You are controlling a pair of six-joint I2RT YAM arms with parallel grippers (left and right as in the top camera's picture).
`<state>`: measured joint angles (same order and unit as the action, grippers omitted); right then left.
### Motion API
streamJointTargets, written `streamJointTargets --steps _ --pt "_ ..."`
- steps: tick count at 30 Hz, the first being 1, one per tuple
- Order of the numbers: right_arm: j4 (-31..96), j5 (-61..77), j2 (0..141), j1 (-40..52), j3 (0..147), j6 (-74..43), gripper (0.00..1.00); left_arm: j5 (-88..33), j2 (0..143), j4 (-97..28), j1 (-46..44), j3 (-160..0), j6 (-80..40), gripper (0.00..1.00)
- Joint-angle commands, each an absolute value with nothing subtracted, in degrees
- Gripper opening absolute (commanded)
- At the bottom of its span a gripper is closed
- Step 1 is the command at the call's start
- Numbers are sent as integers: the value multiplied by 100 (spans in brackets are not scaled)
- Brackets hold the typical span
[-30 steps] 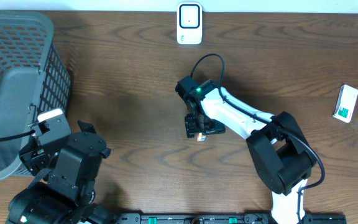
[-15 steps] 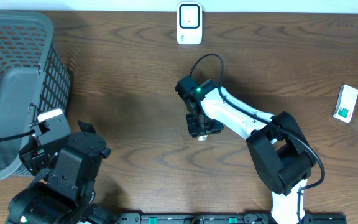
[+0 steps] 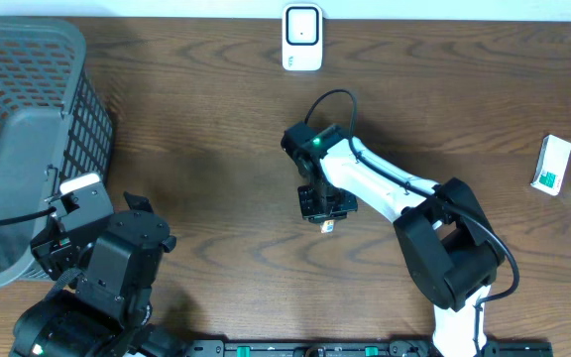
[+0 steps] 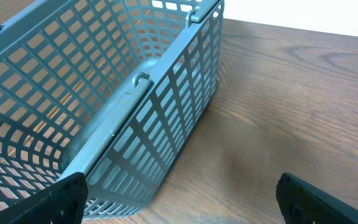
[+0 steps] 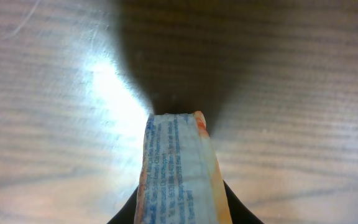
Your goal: Scan the item barcode
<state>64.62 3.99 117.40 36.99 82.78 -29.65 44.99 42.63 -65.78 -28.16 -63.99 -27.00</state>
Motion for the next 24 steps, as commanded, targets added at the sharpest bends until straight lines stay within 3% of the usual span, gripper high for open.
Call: streamJointTargets --steps 1,7,13,19,24 --pt "6626 701 11764 3540 8639 -2965 17 4565 4261 -6593 -2788 -6436 -2668 97" --pt "7137 1013 11764 3415 9196 -2954 19 4565 4261 -6593 -2788 -6436 -2668 97" --pt "7461 2180 11764 3199 9692 -2976 21 4565 4259 -6593 -2788 -6436 -2668 97" --pt "7465 3444 11764 2917 9771 -3017 11 4565 4259 -6593 -2788 -6436 -2668 97" --pt "7607 4069 11764 2711 9771 -2971 13 4565 4259 -6593 -2788 -6436 -2668 97"
